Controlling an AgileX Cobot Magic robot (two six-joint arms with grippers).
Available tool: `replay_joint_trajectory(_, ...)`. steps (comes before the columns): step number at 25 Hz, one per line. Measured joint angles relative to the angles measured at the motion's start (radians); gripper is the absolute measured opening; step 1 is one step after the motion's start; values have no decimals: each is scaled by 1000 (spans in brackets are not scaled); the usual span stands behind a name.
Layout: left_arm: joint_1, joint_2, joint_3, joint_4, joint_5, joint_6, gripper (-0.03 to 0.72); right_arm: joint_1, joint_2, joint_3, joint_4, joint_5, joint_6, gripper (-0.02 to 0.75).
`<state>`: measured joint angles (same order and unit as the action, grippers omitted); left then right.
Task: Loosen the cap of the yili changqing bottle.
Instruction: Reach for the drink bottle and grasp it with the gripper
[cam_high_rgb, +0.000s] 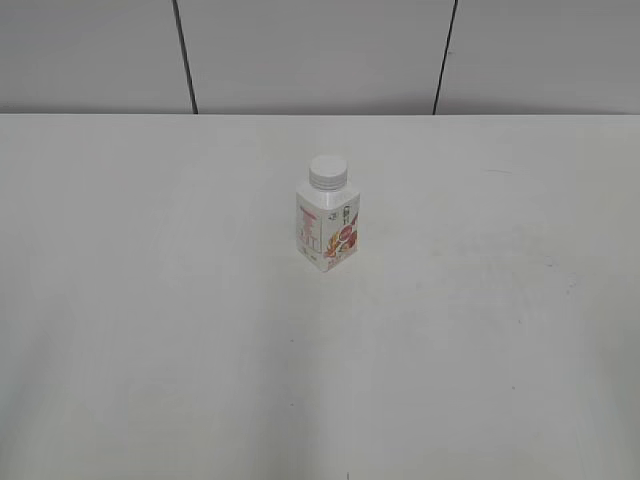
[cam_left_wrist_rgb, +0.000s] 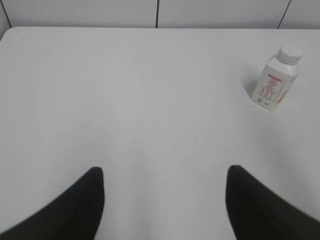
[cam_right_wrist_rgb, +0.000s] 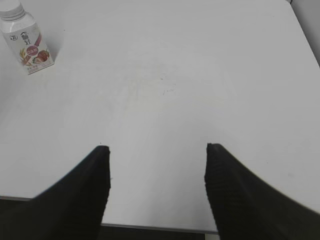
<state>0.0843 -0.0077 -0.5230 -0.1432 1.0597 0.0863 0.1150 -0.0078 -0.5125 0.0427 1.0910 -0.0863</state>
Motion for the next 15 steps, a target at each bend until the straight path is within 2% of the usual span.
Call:
replay_joint_trajectory(5, 0, 0, -24, -34, -76, 0, 469, 0, 0, 0, 0, 0, 0, 480)
replay_joint_trajectory(10, 0, 4, -21, 18, -362, 2, 469, 0, 0, 0, 0, 0, 0, 480)
replay_joint_trajectory(15, 0, 96, 67, 61, -668, 4, 469, 0, 0, 0, 0, 0, 0, 480)
